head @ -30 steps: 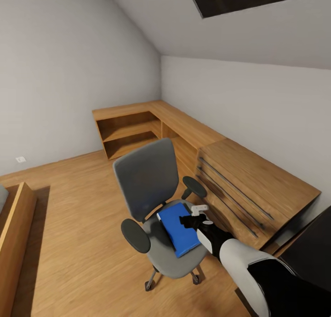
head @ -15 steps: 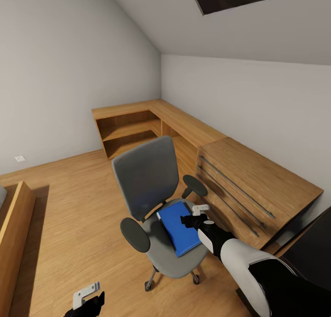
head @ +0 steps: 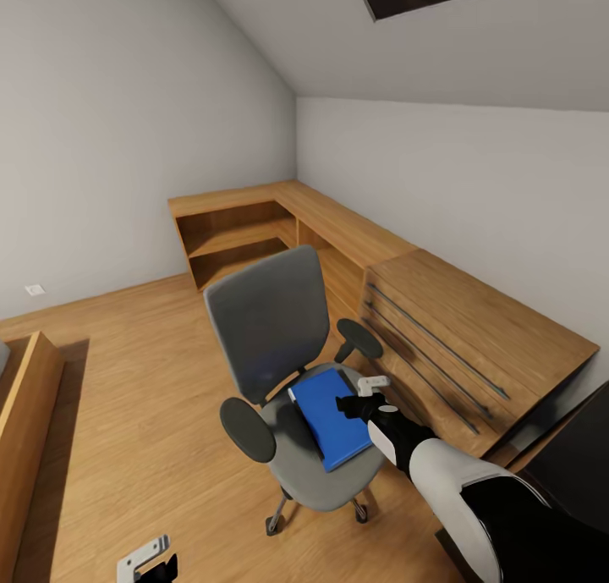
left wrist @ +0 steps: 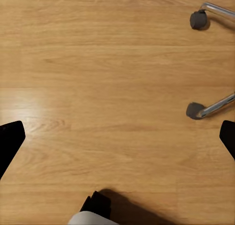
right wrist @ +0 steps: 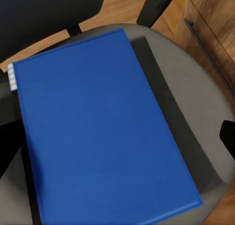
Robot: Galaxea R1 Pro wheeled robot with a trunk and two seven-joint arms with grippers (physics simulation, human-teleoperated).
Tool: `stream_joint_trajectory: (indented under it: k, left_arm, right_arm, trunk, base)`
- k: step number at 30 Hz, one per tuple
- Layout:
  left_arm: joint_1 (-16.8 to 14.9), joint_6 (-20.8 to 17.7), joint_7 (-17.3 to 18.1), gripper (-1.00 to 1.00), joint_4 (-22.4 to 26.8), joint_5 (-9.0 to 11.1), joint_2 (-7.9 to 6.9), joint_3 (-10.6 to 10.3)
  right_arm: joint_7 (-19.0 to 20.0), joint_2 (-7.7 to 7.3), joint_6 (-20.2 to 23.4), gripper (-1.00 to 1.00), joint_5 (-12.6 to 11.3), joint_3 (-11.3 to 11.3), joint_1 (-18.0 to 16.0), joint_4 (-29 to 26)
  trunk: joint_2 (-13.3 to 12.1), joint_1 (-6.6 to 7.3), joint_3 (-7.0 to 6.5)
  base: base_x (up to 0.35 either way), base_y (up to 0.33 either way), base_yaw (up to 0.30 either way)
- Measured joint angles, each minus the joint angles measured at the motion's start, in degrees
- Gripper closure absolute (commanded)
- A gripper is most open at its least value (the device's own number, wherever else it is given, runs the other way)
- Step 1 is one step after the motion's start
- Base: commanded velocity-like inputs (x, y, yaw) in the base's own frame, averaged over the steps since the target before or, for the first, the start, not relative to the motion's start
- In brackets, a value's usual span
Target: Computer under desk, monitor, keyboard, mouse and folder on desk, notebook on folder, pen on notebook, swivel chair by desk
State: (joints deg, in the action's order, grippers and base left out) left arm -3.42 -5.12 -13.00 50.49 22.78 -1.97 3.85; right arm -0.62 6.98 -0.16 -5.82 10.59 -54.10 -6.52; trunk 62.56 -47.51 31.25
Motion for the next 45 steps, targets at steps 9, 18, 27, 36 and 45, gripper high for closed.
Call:
stream_joint_trajectory:
  k: [9, 18, 27, 36, 45]
  left_arm:
    - [0.04, 0.41, -0.11, -1.00, -0.14, 0.00, 0.05, 0.06]
    - [0.02, 0.46, -0.12, -1.00, -0.16, 0.07, 0.04, 0.15]
    - [0.01, 0.46, -0.12, -1.00, -0.31, 0.10, 0.05, 0.40]
    - [0.01, 0.49, -0.10, -1.00, -0.33, 0.15, 0.03, 0.42]
    - [0.00, 0.48, -0.12, -1.00, -0.36, 0.16, 0.03, 0.42]
  right_arm:
    - [-0.01, -0.02, 0.00, -1.00, 0.00, 0.00, 0.00, 0.00]
    - [-0.08, -0.02, 0.00, -1.00, 0.00, -0.08, 0.00, -0.06]
    - [-0.09, -1.18, -2.23, -1.00, -0.23, -0.17, 0.01, -0.14]
    - [-0.09, -1.25, -3.89, -1.00, -0.26, -0.18, 0.01, -0.08]
    - [-0.10, -1.26, -4.07, -1.00, -0.26, -0.17, 0.01, -0.07]
  trunk:
    - [3.61, -1.98, 1.62]
    - [7.22, -3.96, 3.23]
    - [10.84, -5.93, 4.73]
    - [14.45, -7.91, 5.65]
    - [18.06, -9.89, 6.46]
  base:
    - [0.000, 0.000, 0.000]
    - [0.000, 0.000, 0.000]
    - [0.000, 0.000, 0.000]
    - [0.000, 0.000, 0.000]
    - [0.000, 0.000, 0.000]
